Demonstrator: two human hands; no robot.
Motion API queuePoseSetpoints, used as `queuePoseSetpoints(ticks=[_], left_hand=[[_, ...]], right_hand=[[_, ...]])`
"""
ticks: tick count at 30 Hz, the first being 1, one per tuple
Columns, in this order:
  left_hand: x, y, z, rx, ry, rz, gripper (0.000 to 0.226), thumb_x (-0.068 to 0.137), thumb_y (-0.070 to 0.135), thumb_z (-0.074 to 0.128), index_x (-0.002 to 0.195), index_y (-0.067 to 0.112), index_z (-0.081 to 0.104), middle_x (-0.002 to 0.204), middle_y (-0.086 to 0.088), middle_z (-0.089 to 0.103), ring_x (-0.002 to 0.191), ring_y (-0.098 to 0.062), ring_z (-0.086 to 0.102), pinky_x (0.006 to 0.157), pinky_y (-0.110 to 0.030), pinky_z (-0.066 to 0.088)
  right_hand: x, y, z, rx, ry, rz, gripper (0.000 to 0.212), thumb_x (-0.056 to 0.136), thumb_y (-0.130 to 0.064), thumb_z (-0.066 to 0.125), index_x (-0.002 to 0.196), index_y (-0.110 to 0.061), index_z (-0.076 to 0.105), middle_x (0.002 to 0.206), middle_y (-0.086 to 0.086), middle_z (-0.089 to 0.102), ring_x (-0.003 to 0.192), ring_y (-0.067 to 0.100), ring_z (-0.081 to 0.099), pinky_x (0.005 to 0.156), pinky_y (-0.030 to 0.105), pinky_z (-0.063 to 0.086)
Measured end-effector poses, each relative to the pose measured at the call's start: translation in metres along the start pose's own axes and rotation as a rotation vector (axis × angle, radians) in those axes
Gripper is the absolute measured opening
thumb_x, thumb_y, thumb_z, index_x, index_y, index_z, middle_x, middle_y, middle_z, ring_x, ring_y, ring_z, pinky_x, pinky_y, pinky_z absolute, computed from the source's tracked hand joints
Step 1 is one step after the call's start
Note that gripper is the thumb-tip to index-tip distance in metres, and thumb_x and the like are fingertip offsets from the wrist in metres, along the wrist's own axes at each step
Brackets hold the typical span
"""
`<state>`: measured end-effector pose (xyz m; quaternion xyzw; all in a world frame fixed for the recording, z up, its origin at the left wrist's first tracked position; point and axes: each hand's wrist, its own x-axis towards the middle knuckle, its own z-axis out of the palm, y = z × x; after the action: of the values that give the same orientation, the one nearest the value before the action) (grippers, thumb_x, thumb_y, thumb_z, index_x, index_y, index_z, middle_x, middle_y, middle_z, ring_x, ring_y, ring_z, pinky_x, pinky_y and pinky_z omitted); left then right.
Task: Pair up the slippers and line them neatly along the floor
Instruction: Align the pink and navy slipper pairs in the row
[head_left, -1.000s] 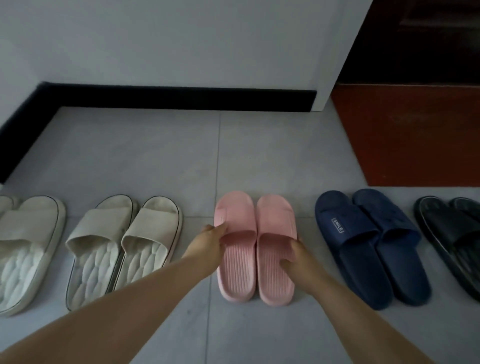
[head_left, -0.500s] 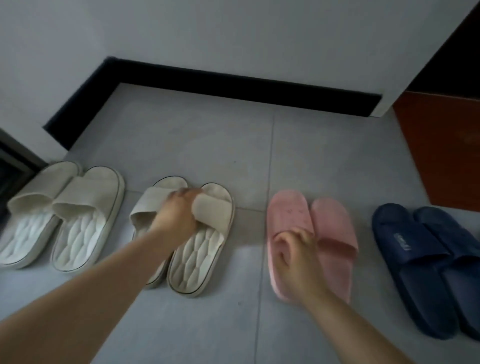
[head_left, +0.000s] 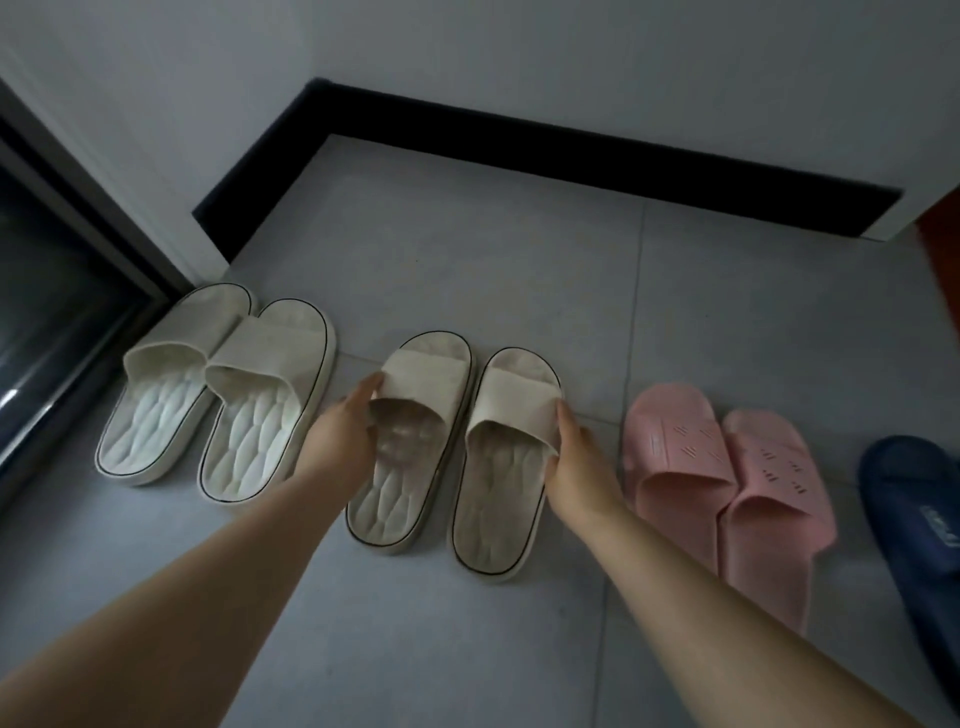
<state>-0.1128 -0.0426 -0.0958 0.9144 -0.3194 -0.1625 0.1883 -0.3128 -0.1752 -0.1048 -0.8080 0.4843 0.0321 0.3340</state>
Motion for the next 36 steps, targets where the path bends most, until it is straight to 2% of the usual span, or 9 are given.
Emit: queuePoseSetpoints(ticks=[9, 11, 13, 16, 19, 22, 27, 33, 36], left_hand=[[-0.003, -0.005, 0.007, -0.029, -0.03, 0.018, 0.072, 0.083, -0.005, 0.043, 0.144, 0.03, 0.026, 0.127, -0.013, 0.051, 0.102, -0.033, 0.058, 0.081, -0.036, 0.047], [-0.001, -0.006, 0.002, -0.076, -0.044, 0.019, 0.072, 0.081, -0.007, 0.041, 0.144, 0.027, 0.03, 0.128, -0.014, 0.053, 0.106, -0.033, 0.057, 0.087, -0.037, 0.049], [0.003, -0.01, -0.01, -0.117, 0.058, 0.031, 0.066, 0.079, -0.009, 0.041, 0.139, 0.018, 0.038, 0.127, -0.013, 0.055, 0.112, -0.033, 0.054, 0.093, -0.04, 0.047], [0.013, -0.027, -0.033, -0.166, 0.394, -0.034, 0.045, 0.078, -0.007, 0.048, 0.121, 0.005, 0.05, 0.121, -0.016, 0.055, 0.112, -0.035, 0.05, 0.096, -0.044, 0.042], [0.03, -0.057, -0.056, -0.307, 0.561, -0.36, 0.037, 0.082, 0.002, 0.057, 0.118, 0.001, 0.048, 0.122, -0.02, 0.052, 0.115, -0.037, 0.046, 0.1, -0.043, 0.039], [0.048, -0.091, -0.069, -0.288, 0.418, -0.566, 0.048, 0.082, 0.012, 0.062, 0.127, 0.005, 0.045, 0.124, -0.019, 0.053, 0.117, -0.037, 0.049, 0.098, -0.039, 0.043], [0.069, -0.127, -0.071, -0.226, 0.248, -0.371, 0.027, 0.082, 0.016, 0.061, 0.108, 0.013, 0.06, 0.091, -0.004, 0.055, 0.088, -0.027, 0.055, 0.075, -0.027, 0.04], [0.077, -0.146, -0.066, -0.409, 0.269, -0.297, 0.02, 0.083, 0.011, 0.065, 0.099, -0.001, 0.065, 0.086, -0.014, 0.06, 0.087, -0.029, 0.058, 0.076, -0.028, 0.041], [0.077, -0.143, -0.06, -0.445, 0.301, -0.315, 0.024, 0.084, 0.019, 0.066, 0.105, 0.009, 0.067, 0.086, -0.001, 0.059, 0.082, -0.017, 0.055, 0.079, -0.022, 0.037]], right_hand=[[-0.002, 0.004, 0.002, -0.014, 0.008, 0.016, 0.065, 0.093, -0.013, 0.041, 0.149, -0.023, 0.009, 0.138, 0.013, 0.039, 0.118, 0.031, 0.048, 0.096, 0.035, 0.04], [-0.008, -0.005, 0.002, -0.083, 0.11, 0.023, 0.066, 0.09, -0.017, 0.048, 0.148, -0.018, 0.014, 0.14, 0.015, 0.037, 0.123, 0.033, 0.043, 0.1, 0.038, 0.036], [-0.019, -0.023, 0.006, -0.12, 0.248, -0.034, 0.067, 0.084, -0.015, 0.056, 0.143, -0.011, 0.026, 0.145, 0.019, 0.03, 0.128, 0.038, 0.036, 0.105, 0.043, 0.033], [-0.034, -0.062, 0.018, -0.071, 0.29, -0.314, 0.057, 0.071, -0.004, 0.064, 0.127, -0.01, 0.051, 0.14, 0.023, 0.039, 0.122, 0.044, 0.042, 0.099, 0.049, 0.041], [-0.037, -0.102, 0.038, -0.074, 0.1, -0.525, 0.049, 0.073, -0.006, 0.058, 0.122, -0.015, 0.056, 0.143, 0.017, 0.037, 0.127, 0.037, 0.038, 0.105, 0.041, 0.034], [-0.03, -0.14, 0.065, -0.048, -0.188, -0.628, 0.054, 0.083, -0.01, 0.045, 0.136, -0.021, 0.041, 0.154, 0.008, 0.015, 0.139, 0.028, 0.019, 0.113, 0.033, 0.021], [0.002, -0.2, 0.103, -0.018, -0.399, -0.512, 0.057, 0.086, -0.017, 0.048, 0.14, -0.031, 0.034, 0.158, 0.011, -0.011, 0.144, 0.031, 0.007, 0.115, 0.036, 0.018], [0.032, -0.22, 0.128, 0.081, -0.448, -0.326, 0.074, 0.085, -0.022, 0.052, 0.148, -0.024, 0.011, 0.156, 0.003, -0.022, 0.145, 0.029, 0.007, 0.114, 0.032, 0.019], [0.03, -0.219, 0.13, 0.128, -0.425, -0.31, 0.077, 0.085, -0.018, 0.052, 0.147, -0.014, 0.007, 0.156, 0.006, -0.022, 0.147, 0.023, 0.002, 0.113, 0.026, 0.015]])
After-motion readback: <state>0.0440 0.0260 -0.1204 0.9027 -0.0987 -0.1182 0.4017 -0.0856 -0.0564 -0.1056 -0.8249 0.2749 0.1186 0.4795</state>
